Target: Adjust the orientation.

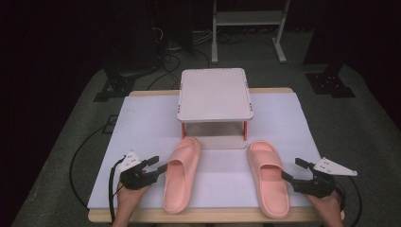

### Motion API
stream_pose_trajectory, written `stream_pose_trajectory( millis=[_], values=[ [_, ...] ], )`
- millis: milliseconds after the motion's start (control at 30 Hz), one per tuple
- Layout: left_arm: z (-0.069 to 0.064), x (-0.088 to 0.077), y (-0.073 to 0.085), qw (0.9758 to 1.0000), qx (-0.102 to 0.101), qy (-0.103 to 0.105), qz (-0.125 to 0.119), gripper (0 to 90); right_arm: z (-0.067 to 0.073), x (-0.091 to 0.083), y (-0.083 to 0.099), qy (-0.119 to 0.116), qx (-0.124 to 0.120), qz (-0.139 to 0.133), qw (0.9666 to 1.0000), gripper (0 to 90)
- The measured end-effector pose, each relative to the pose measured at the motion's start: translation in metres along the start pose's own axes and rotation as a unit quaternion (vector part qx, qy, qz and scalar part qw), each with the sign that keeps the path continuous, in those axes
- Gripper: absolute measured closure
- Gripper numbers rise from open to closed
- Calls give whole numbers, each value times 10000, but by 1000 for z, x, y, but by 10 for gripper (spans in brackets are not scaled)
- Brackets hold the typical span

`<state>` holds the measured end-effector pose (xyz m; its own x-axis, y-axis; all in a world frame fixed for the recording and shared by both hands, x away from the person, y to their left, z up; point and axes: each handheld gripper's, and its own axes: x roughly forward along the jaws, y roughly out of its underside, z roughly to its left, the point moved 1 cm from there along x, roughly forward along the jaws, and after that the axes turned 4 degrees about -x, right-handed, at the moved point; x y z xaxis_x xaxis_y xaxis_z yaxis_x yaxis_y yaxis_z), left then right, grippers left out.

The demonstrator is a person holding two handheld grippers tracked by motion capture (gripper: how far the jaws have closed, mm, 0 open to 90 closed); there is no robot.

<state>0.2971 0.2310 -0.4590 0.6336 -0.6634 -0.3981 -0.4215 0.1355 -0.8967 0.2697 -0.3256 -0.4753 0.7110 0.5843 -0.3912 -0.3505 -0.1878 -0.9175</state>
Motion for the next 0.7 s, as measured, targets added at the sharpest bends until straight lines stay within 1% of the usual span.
stream_pose_trajectory(
  millis=[33, 67, 100, 133, 200, 267, 333, 400, 700],
  values=[
    [-2, 3, 0, 10000, 16, 65, 46, 470, 0, 0, 0, 0, 0, 0, 10000, 163],
    [-7, 7, -1, 9998, 75, 138, 95, 462, 0, 0, 0, -6, 8, -13, 10000, 163],
    [-7, 7, -1, 9998, 75, 138, 95, 459, 0, 0, 0, -6, 8, -13, 10000, 163],
    [-8, 9, -1, 9998, 61, 170, 89, 459, 0, -1, 0, -10, -15, -25, 10000, 163],
    [-12, 14, -2, 9995, 99, 258, 120, 455, 1, -1, 0, -36, -26, -43, 10000, 163],
    [-13, 14, -2, 9995, 137, 245, 126, 455, 1, -1, -1, -43, -34, -48, 10000, 163],
    [-13, 15, -1, 9995, 187, 176, 199, 455, 1, -1, -1, -67, -43, -46, 10000, 163],
    [-13, 15, -1, 9995, 156, 214, 195, 452, 2, -1, -1, -93, -70, -51, 9999, 163],
    [-13, 17, 0, 9994, 194, 192, 222, 445, 5, 0, -1, -183, -130, -51, 9997, 163]
  ],
)
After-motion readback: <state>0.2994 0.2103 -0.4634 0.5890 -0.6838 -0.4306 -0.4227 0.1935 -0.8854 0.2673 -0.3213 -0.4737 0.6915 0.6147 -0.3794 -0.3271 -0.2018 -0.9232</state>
